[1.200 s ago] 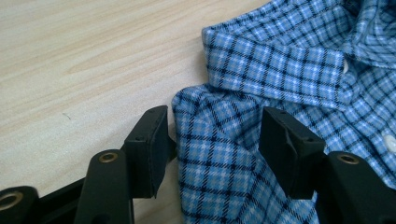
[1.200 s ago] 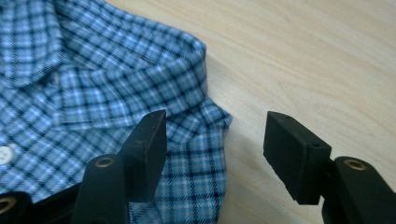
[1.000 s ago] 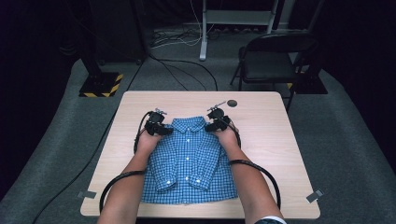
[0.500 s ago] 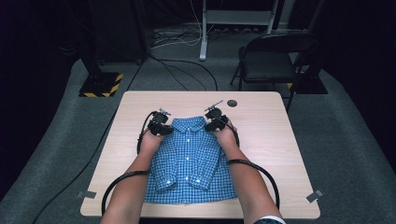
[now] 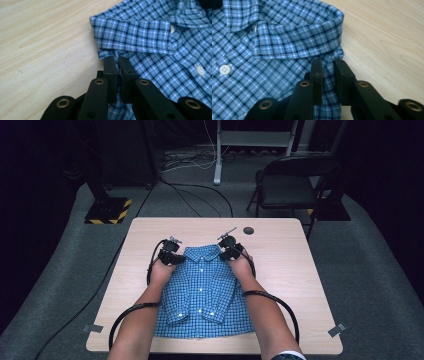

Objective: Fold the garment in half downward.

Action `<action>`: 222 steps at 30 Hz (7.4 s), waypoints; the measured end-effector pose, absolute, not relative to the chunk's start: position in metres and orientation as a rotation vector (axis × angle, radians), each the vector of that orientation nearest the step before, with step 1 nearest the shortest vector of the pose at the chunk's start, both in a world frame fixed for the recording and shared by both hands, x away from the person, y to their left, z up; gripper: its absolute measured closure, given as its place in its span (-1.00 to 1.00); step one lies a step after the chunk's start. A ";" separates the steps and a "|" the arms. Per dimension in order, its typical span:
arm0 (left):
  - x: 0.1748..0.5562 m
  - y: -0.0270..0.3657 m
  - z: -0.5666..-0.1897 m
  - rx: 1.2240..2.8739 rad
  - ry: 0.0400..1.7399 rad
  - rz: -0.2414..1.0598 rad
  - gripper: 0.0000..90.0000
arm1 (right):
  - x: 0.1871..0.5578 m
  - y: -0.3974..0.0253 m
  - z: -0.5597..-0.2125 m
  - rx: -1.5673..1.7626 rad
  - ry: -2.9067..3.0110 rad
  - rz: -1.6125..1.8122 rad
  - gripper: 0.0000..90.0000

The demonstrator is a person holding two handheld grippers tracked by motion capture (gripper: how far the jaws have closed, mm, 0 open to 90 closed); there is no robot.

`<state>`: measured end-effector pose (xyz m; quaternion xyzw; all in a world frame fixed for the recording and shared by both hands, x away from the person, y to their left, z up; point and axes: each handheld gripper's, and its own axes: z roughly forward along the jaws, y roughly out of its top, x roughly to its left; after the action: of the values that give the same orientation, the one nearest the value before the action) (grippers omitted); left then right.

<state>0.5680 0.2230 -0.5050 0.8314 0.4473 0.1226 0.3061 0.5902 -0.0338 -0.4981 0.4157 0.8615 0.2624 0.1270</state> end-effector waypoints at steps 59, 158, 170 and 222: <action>0.484 0.251 -0.419 1.997 0.885 0.319 0.90 | 0.506 -0.076 -0.399 0.941 2.459 1.290 0.92; 0.318 0.249 -0.499 2.220 0.728 0.057 0.29 | 0.330 -0.103 -0.493 0.885 2.707 1.324 0.54; 0.324 0.243 -0.489 2.210 0.743 0.122 -0.21 | 0.329 -0.096 -0.485 0.841 2.658 1.306 0.03; 0.348 0.191 -0.515 2.332 0.633 0.354 -0.45 | 0.352 -0.069 -0.520 0.772 2.629 1.072 -0.29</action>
<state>0.3484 0.1911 -0.5153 0.8971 0.2436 0.1363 0.3424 0.3521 -0.0692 -0.5200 0.2611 0.8891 0.3625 0.0993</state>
